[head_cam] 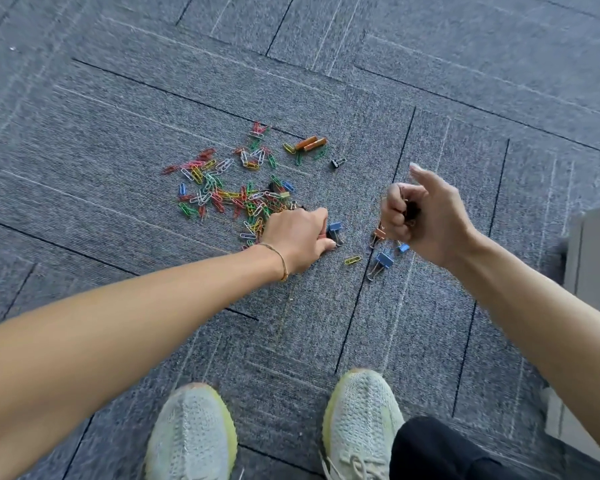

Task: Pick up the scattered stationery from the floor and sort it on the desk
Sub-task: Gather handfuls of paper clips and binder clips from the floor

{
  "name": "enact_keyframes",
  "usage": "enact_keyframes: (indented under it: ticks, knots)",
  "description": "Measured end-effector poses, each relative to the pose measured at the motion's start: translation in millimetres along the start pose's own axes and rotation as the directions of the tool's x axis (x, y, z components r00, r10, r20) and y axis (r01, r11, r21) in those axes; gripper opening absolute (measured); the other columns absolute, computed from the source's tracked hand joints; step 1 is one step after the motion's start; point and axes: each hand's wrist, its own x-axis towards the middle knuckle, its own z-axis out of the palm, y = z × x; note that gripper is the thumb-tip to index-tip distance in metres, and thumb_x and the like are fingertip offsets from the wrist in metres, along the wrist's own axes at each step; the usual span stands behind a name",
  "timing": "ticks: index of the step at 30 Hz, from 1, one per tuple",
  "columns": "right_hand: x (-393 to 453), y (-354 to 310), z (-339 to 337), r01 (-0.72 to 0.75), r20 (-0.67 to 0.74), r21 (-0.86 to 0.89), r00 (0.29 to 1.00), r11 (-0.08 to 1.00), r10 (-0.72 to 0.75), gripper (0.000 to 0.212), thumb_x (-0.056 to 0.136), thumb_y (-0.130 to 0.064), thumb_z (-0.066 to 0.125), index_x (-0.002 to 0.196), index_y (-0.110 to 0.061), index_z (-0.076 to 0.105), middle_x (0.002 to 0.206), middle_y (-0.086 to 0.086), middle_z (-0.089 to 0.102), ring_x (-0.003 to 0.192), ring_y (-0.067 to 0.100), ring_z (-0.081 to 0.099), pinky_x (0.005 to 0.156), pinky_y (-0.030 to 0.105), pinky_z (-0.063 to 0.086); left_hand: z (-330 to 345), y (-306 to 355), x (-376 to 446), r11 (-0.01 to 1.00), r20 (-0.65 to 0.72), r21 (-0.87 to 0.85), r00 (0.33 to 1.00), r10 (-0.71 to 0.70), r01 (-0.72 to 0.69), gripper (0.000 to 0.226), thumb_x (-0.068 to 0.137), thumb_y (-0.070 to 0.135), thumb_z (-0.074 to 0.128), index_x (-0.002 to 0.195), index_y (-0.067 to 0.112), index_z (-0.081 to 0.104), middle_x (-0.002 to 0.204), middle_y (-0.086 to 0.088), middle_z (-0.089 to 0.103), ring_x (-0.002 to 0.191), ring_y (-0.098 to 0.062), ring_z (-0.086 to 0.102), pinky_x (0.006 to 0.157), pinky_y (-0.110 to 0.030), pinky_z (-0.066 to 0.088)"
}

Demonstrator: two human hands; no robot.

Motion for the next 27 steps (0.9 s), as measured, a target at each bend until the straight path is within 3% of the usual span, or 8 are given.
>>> enact_keyframes:
  ticks: [4,9,12,14,16,18,24,27]
  knots:
    - [5.5,3.1,-9.4,-0.067,-0.205,-0.229,0.979,0.971,0.020,0.048,0.103,-0.038,0.047,0.058,-0.019,0.043,0.056,0.000,0.043,0.050,0.016,0.033,0.049,0.030,0.023,-5.3,0.1,3.2,0.919,0.127,-0.385,0.991,-0.036,0.083,0.025,0.092,0.049,0.063,0.088,0.025,0.057,0.064,0.012,0.055,0.056,-0.006,0.049,0.053,-0.025,0.035]
    - [9.3,13.2,-0.4,-0.074,-0.149,-0.556,0.989,0.828,-0.011,0.037,0.105,-0.034,0.048,0.075,-0.015,0.056,0.054,-0.004,0.042,0.047,0.015,0.032,0.039,0.023,0.026,-21.2,-3.0,2.9,0.350,0.333,-0.878,0.942,-0.040,0.326,0.027,0.101,0.018,0.045,0.078,0.012,0.057,0.054,0.007,0.045,0.042,-0.007,0.035,0.039,-0.019,0.028]
    - [18.9,19.9,19.2,-0.022,-0.102,-0.877,0.985,0.480,-0.140,0.030,0.099,-0.042,0.056,0.078,-0.021,0.059,0.061,-0.006,0.054,0.048,0.010,0.042,0.049,0.024,0.036,-26.6,-10.2,-1.0,0.027,0.427,-0.904,0.904,0.034,0.426,0.027,0.093,0.013,0.032,0.073,0.015,0.050,0.060,0.001,0.045,0.048,-0.011,0.036,0.039,-0.019,0.029]
    - [26.3,25.4,28.2,0.014,-0.029,-0.977,0.981,0.214,-0.194,0.017,0.094,-0.044,0.064,0.093,-0.028,0.063,0.073,-0.006,0.065,0.062,0.014,0.057,0.061,0.029,0.046,-28.5,-15.0,-3.4,-0.069,0.455,-0.887,0.889,0.039,0.457,0.025,0.091,0.018,0.033,0.072,0.016,0.049,0.064,-0.002,0.049,0.051,-0.012,0.039,0.042,-0.020,0.031]
    - [32.5,30.7,32.7,0.057,0.066,-0.997,0.977,-0.046,-0.201,0.020,0.092,-0.046,0.065,0.107,-0.034,0.060,0.078,-0.005,0.068,0.074,0.019,0.062,0.070,0.032,0.051,-29.8,-19.3,-4.1,-0.090,0.473,-0.877,0.881,0.001,0.471,0.031,0.094,0.026,0.037,0.065,0.018,0.047,0.064,-0.002,0.050,0.051,-0.013,0.040,0.042,-0.020,0.031]
    - [37.9,33.9,33.2,0.116,0.152,-0.974,0.971,-0.195,-0.184,0.024,0.093,-0.046,0.063,0.115,-0.036,0.056,0.077,-0.003,0.067,0.072,0.021,0.062,0.069,0.033,0.054,-30.7,-24.5,-2.6,-0.096,0.485,-0.872,0.873,-0.056,0.479,0.039,0.096,0.032,0.042,0.059,0.020,0.042,0.059,0.001,0.043,0.048,-0.013,0.033,0.042,-0.020,0.024]
    - [39.7,39.3,26.8,0.309,0.416,-0.835,0.896,-0.456,-0.154,0.022,0.101,-0.038,0.054,0.115,-0.020,0.054,0.059,-0.008,0.049,0.051,0.016,0.049,0.056,0.029,0.047,-32.5,-42.5,-1.2,0.030,0.469,-0.867,0.836,-0.285,0.497,0.048,0.098,0.035,0.051,0.054,0.025,0.036,0.049,0.006,0.030,0.042,-0.012,0.023,0.044,-0.024,0.015]
    - [36.9,42.3,25.7,0.352,0.465,-0.787,0.878,-0.506,-0.114,0.022,0.103,-0.036,0.052,0.113,-0.016,0.049,0.059,-0.007,0.052,0.046,0.014,0.047,0.051,0.028,0.045,-31.1,-49.2,-1.4,0.226,0.378,-0.851,0.852,-0.361,0.474,0.042,0.099,0.036,0.054,0.062,0.020,0.044,0.050,0.006,0.035,0.042,-0.013,0.028,0.040,-0.021,0.023]
